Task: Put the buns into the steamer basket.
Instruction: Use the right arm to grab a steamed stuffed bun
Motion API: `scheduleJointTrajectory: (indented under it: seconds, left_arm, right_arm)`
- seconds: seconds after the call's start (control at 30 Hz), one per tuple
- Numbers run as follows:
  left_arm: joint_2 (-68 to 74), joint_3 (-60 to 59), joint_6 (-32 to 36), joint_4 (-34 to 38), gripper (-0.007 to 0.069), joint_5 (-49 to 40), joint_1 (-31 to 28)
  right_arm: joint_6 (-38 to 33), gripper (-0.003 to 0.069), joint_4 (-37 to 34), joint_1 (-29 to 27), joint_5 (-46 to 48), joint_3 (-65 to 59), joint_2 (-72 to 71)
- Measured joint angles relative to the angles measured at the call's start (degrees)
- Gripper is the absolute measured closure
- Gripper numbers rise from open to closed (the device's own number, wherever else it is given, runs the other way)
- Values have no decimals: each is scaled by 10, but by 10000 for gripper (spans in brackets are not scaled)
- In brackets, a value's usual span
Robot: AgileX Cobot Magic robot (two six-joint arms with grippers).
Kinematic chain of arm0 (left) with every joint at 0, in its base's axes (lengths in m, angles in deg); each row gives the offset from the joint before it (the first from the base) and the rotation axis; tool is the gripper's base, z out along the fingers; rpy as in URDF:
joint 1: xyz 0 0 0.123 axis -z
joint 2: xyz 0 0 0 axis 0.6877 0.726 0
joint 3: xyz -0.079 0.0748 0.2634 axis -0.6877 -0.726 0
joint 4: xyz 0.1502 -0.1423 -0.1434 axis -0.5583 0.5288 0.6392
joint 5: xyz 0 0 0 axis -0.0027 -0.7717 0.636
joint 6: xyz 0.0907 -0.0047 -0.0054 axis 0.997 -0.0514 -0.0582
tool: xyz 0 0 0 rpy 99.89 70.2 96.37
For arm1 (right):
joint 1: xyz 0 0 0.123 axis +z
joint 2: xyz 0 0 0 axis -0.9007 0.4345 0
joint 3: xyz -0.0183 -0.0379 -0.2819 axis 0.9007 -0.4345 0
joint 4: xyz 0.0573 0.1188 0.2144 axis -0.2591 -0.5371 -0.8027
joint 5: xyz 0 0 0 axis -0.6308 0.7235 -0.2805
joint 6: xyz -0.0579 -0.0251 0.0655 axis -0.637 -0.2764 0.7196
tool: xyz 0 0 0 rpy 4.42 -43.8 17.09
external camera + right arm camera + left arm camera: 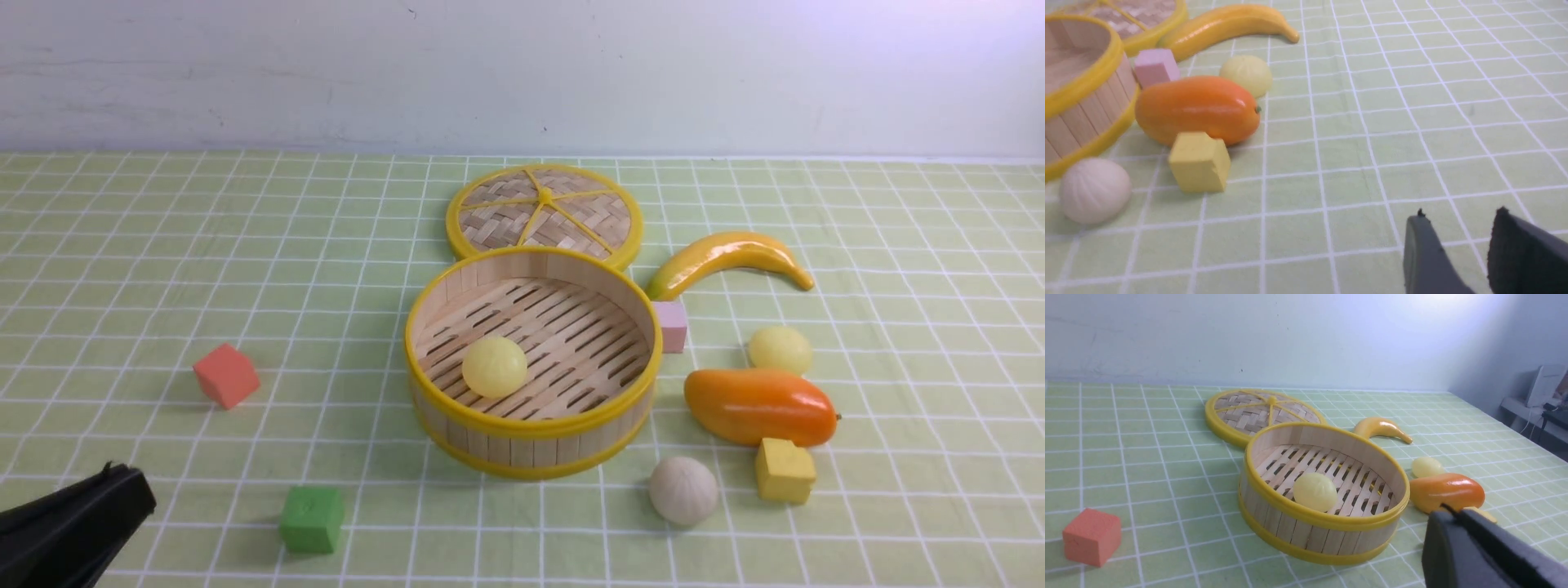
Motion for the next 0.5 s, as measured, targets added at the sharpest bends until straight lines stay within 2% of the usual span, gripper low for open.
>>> scheduleJointTrajectory:
  seconds: [0.17,0.27,0.33,0.4,0.43,0.47,0.5]
  left_arm:
    - [-9,-9,2,-1,638,-1,0]
    - [-8,-9,2,-1,638,-2,0]
    - [-8,-9,2,-1,638,-2,0]
    - [-8,-9,2,-1,638,-2,0]
    - [-8,-9,2,-1,638,-1,0]
    - [-8,-9,2,-1,638,-1,0]
    - [-8,-9,2,-1,638,-1,0]
  right_arm:
    - [96,418,-117,0,-149,-1,0]
    - [134,418,-147,0,-208,1,0]
    - [192,433,-152,14,-157,50,13]
    - [196,444,-143,24,-108,86,35]
    - [183,466,-122,45,7,168,92]
    - [179,468,-120,49,20,177,100]
    - [141,486,-106,73,119,247,166]
